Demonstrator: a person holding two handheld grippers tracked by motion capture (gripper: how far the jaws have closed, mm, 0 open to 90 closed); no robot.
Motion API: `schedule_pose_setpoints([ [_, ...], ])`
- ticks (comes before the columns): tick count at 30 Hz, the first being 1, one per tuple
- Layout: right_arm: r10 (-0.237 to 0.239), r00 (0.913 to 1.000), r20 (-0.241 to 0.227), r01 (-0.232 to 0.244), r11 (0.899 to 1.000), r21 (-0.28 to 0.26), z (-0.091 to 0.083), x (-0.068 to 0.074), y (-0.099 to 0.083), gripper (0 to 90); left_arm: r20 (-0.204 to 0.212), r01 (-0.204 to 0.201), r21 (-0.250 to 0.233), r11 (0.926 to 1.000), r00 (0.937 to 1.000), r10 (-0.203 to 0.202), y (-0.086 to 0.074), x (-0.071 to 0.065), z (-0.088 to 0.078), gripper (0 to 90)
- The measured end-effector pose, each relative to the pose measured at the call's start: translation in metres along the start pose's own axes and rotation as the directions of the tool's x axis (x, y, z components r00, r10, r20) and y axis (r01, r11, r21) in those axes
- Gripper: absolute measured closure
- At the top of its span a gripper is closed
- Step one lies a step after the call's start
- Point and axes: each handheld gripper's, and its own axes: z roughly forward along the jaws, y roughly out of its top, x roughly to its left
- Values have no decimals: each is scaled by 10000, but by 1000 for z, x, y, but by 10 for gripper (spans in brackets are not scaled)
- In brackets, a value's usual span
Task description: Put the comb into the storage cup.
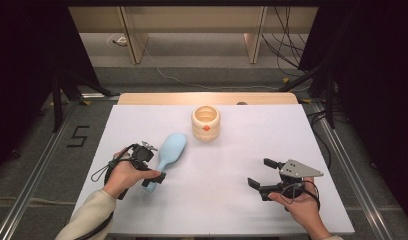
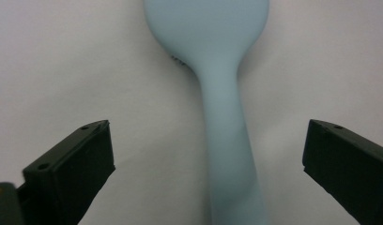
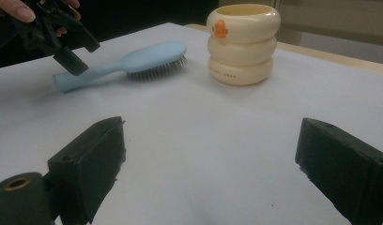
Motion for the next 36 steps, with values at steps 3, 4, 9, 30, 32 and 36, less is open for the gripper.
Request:
schedule_pose_setpoints([
  [3,-14,10000,-26,14,10000,34,1,0,0,97,-61,-96,164,9998,9999,97,3,0,3,34],
  [4,-24,10000,-22,24,10000,35,1,0,0,97,-61,-96,164,9998,9999,97,3,0,3,34],
  [9,-2,10000,-5,2,10000,68,1,0,-1,97,-135,-99,611,9981,9999,108,13,-1,10,36],
  [30,-2,10000,5,2,10000,75,2,0,-1,97,-158,-16,1680,9858,9999,43,32,1,30,191],
  [32,4,10000,6,-4,10000,56,2,0,-1,97,-151,40,1722,9851,9999,-14,32,0,30,212],
  [36,-3,10000,11,3,10000,69,2,0,-1,97,-128,37,1801,9836,9999,-14,33,1,32,267],
])
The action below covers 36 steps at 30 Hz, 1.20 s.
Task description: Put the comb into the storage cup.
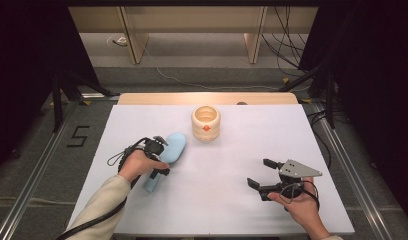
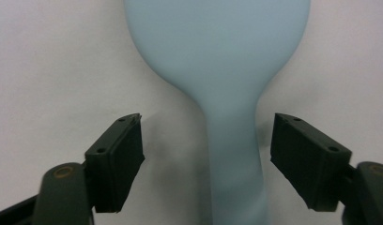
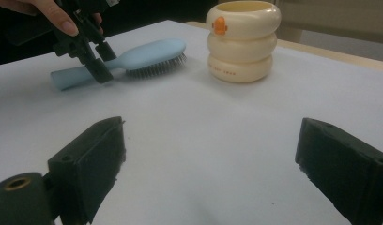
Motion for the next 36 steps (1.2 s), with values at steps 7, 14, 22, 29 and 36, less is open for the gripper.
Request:
schedule_pose_setpoints([
  [7,-4,10000,-3,4,10000,-4,0,0,0,97,84,97,-3,10000,9999,-97,2,-2,1,380],
  [14,7,10000,2,-7,10000,-7,0,0,0,97,72,148,110,9998,9999,-148,4,-3,2,446],
  [22,-23,10000,7,23,10000,3,0,0,0,97,100,95,177,9998,9999,-97,6,-4,3,504],
  [29,-14,10000,19,14,10000,-5,0,0,0,97,89,6,226,9997,10000,-8,8,-5,3,544],
  [36,-30,10000,14,30,10000,4,0,0,0,97,97,256,233,9994,9996,-259,9,-5,3,590],
])
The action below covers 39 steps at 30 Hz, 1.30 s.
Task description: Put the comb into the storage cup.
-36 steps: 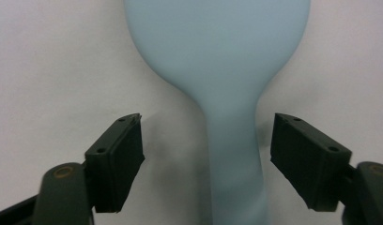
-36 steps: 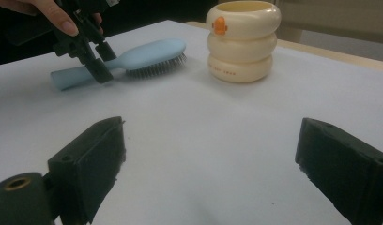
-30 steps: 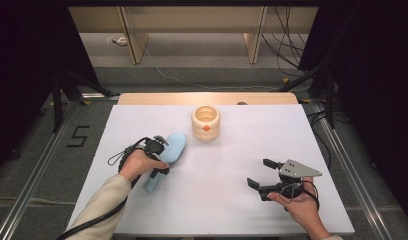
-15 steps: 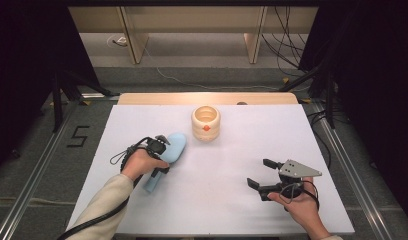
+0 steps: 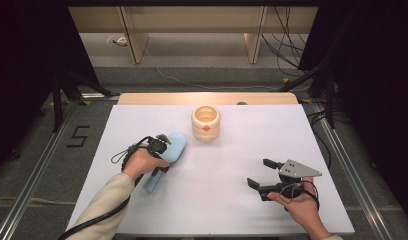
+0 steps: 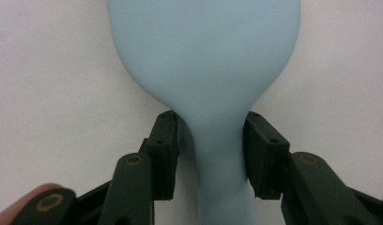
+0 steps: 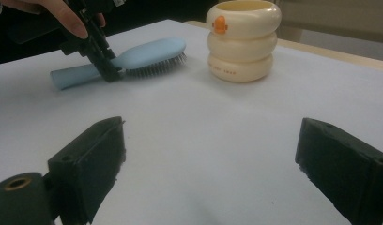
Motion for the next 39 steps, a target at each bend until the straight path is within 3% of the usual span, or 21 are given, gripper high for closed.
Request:
schedule_pose_setpoints([
  [26,3,10000,-2,-3,10000,65,0,0,0,97,-88,86,28,10000,9999,-86,1,-3,0,687],
  [39,-3,10000,0,3,10000,37,0,0,0,97,2,7,-372,9993,10000,-7,-4,-2,-1,692],
])
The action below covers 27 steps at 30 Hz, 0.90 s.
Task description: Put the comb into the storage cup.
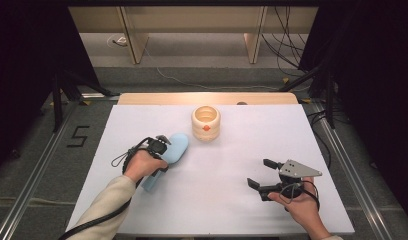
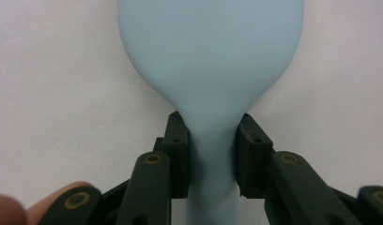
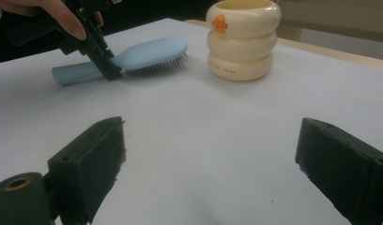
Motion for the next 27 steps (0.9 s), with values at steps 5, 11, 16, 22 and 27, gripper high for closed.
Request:
schedule_pose_setpoints([
  [5,12,10000,5,-12,10000,10,0,0,0,97,66,-12,-110,9999,10000,13,-1,1,0,692],
  [11,8,10000,0,-8,10000,14,0,0,0,97,66,-200,-165,9997,9998,201,-2,1,0,693],
  [16,34,10000,-4,-34,10000,15,0,0,0,97,54,-221,-221,9995,9997,222,-3,0,-1,693],
  [22,26,10000,4,-26,10000,-4,0,0,0,98,9,-317,-477,9984,9995,317,-5,1,-5,693],
  [27,29,10000,-4,-29,10000,-8,-1,0,0,97,-8,-468,-706,9964,9989,468,-7,0,-10,693],
])
